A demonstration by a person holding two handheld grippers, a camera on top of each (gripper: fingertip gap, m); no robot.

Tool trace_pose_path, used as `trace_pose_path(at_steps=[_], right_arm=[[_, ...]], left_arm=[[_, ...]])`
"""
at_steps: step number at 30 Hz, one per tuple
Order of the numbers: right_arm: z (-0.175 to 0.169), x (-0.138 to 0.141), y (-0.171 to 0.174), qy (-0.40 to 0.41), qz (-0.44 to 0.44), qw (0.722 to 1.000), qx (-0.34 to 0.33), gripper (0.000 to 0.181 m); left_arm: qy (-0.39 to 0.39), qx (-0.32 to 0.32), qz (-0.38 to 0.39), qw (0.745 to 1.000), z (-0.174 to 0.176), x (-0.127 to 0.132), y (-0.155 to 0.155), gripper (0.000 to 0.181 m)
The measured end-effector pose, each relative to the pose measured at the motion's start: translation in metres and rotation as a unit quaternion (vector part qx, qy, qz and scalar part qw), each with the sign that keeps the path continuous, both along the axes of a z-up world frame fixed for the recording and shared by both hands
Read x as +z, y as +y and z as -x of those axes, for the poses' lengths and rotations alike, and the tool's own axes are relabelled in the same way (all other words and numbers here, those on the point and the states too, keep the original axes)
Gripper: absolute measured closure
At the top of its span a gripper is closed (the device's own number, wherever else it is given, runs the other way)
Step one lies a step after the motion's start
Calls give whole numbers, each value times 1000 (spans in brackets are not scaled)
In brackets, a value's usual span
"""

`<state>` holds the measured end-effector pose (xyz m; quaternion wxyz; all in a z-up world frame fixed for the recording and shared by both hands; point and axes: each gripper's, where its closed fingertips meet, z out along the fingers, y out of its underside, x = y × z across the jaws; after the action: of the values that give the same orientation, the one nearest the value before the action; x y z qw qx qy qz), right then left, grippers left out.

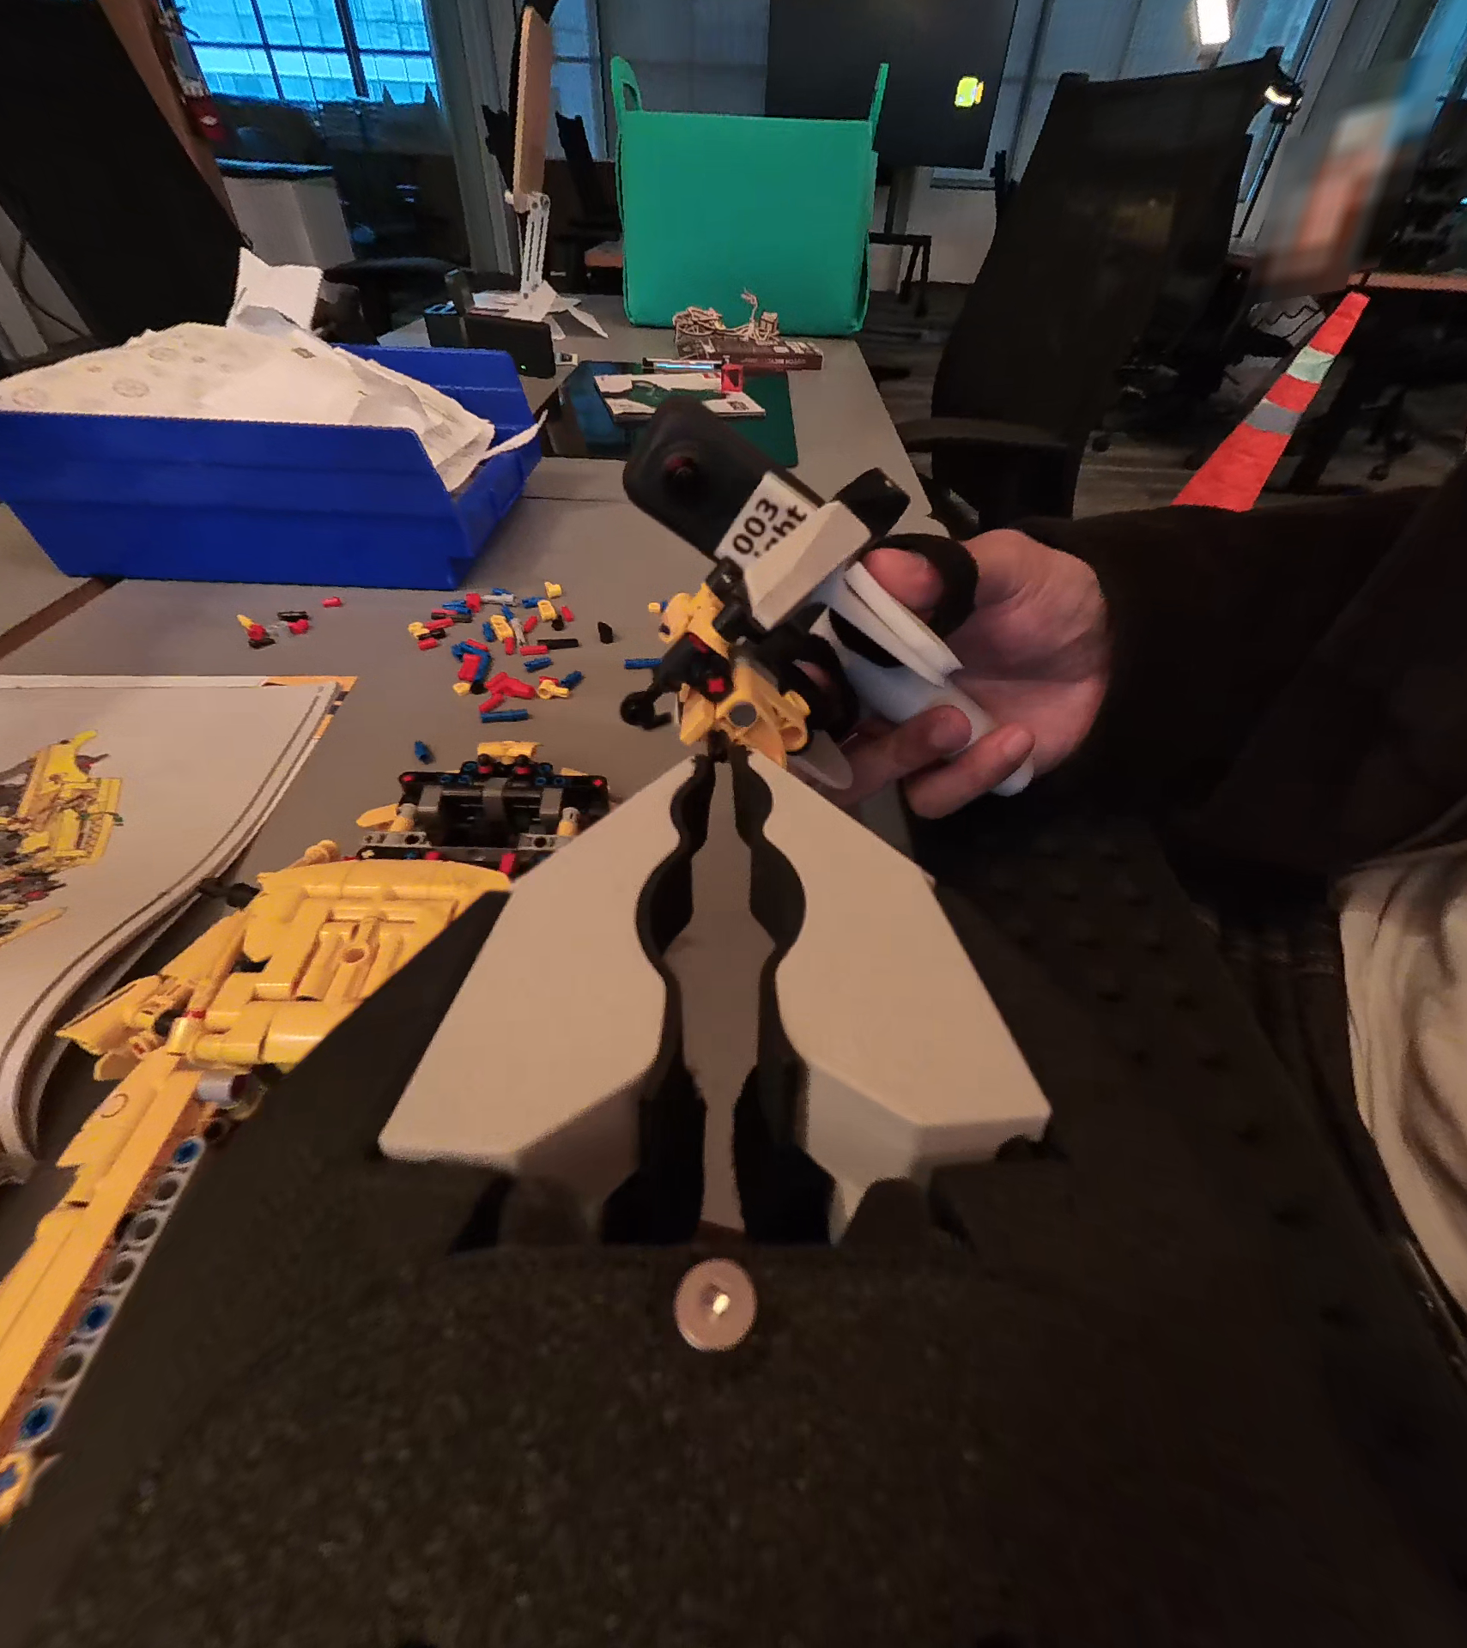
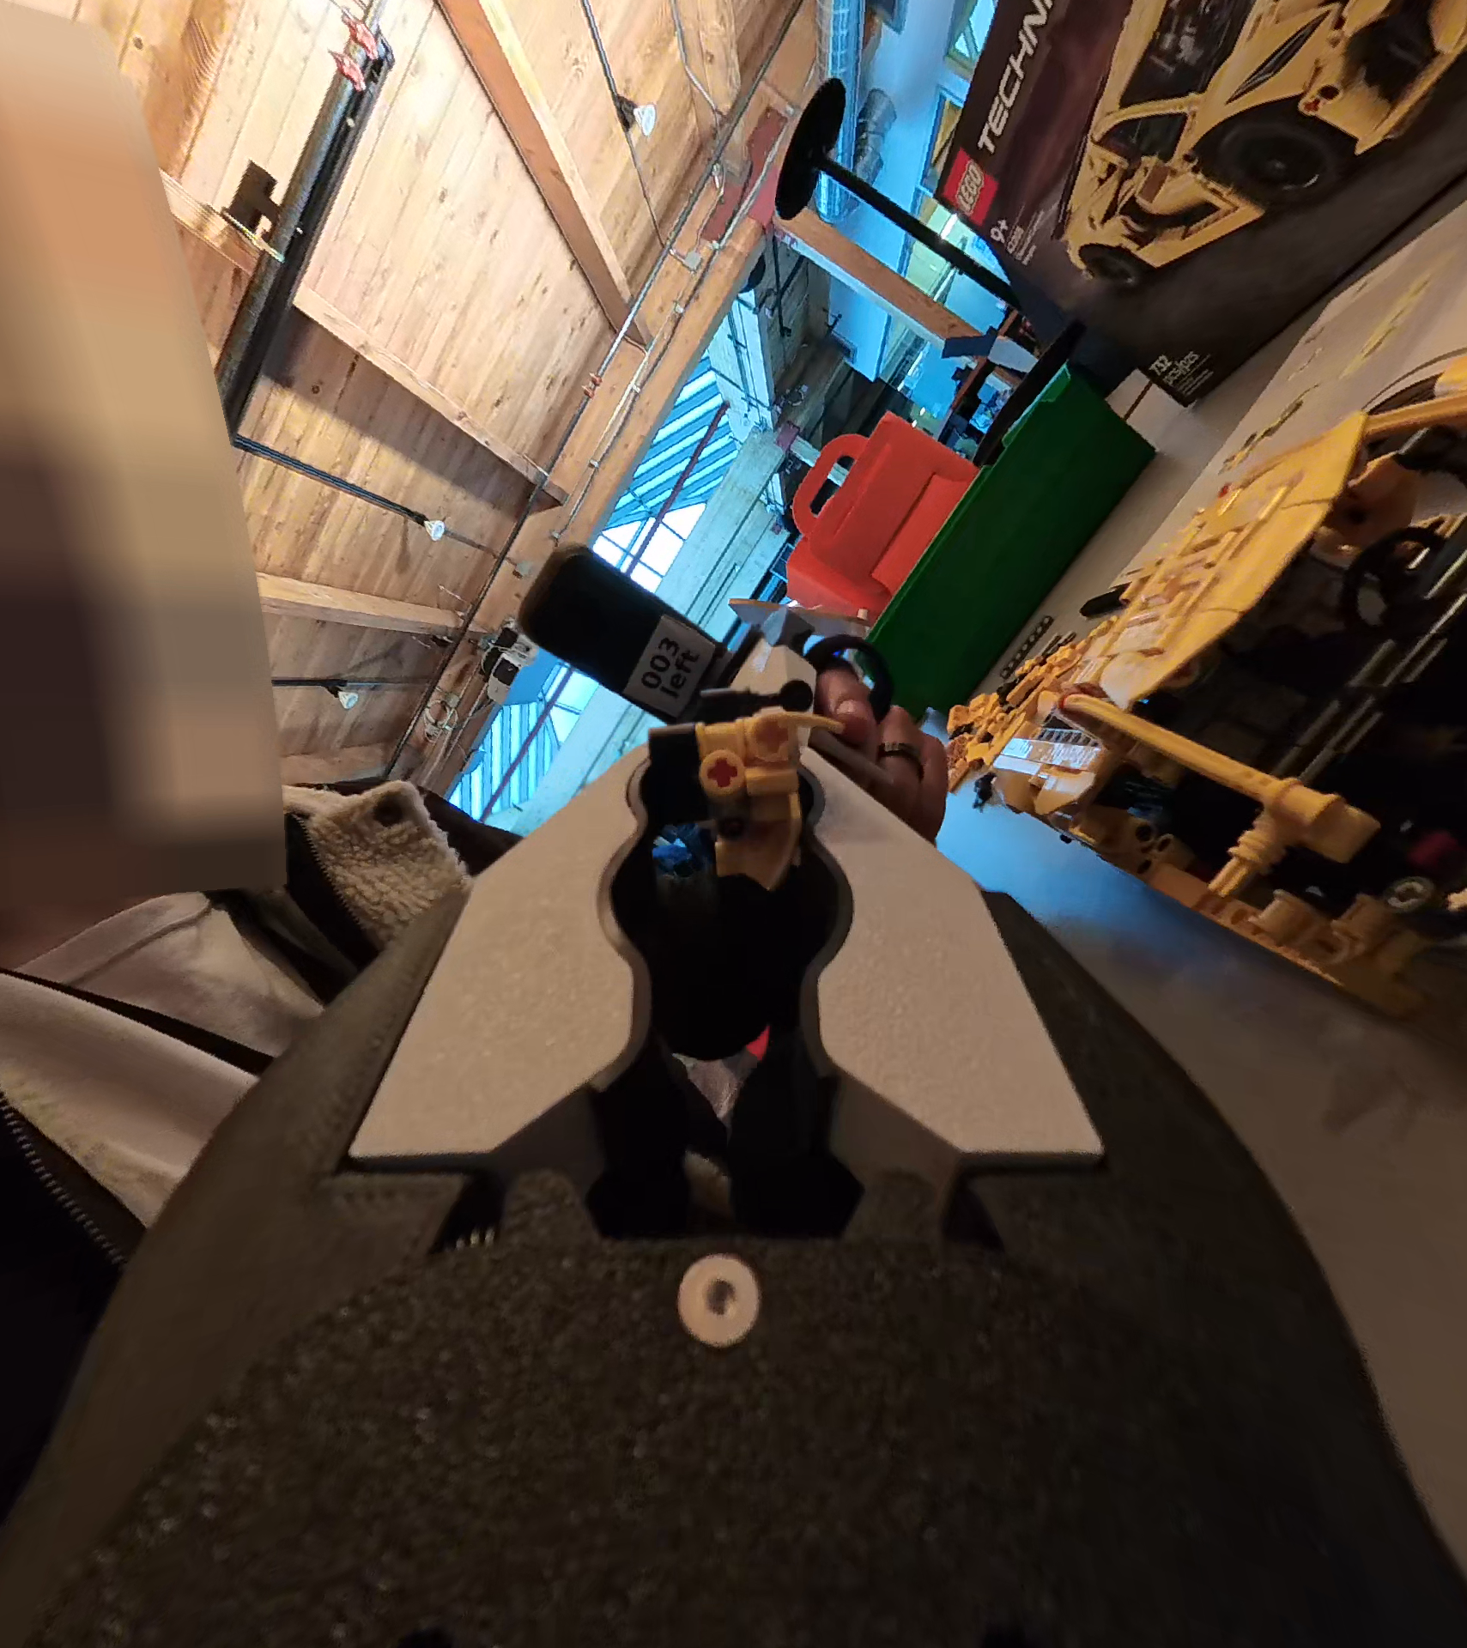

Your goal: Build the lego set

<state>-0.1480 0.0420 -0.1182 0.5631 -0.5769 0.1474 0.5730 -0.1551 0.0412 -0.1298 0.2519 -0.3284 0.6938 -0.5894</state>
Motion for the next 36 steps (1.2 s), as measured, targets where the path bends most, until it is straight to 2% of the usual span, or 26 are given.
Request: trace_pose_path(at_steps=[6,9,14,17,20,23,27,31,35,36], right_arm=[[3,-1,-2,-14,2,1000,14,156],[5,3,-2,-12,-5,1000,18,156],[6,6,-2,-19,-16,1000,14,156],[8,5,2,-23,-11,1000,7,143],[10,3,3,-14,-10,1000,11,140],[10,-2,5,-9,1,1000,9,144],[10,4,5,-5,-16,1000,3,164],[12,1,4,-8,-6,1000,7,166],[6,-10,4,-97,26,994,-32,167],[-3,-11,1,-136,31,988,-66,166]], left_arm=[[43,-37,76,995,5,4,-4,170],[28,-27,66,997,4,7,-3,177],[28,-32,107,993,4,12,-2,177],[6,-22,97,995,3,16,-2,177],[-7,-11,91,996,2,18,0,178],[-6,-8,98,995,1,18,2,178],[3,-11,87,996,0,12,-1,178],[12,-20,91,996,1,10,-3,178],[62,-31,65,995,2,-4,3,175],[65,-15,43,997,1,-6,15,164]])
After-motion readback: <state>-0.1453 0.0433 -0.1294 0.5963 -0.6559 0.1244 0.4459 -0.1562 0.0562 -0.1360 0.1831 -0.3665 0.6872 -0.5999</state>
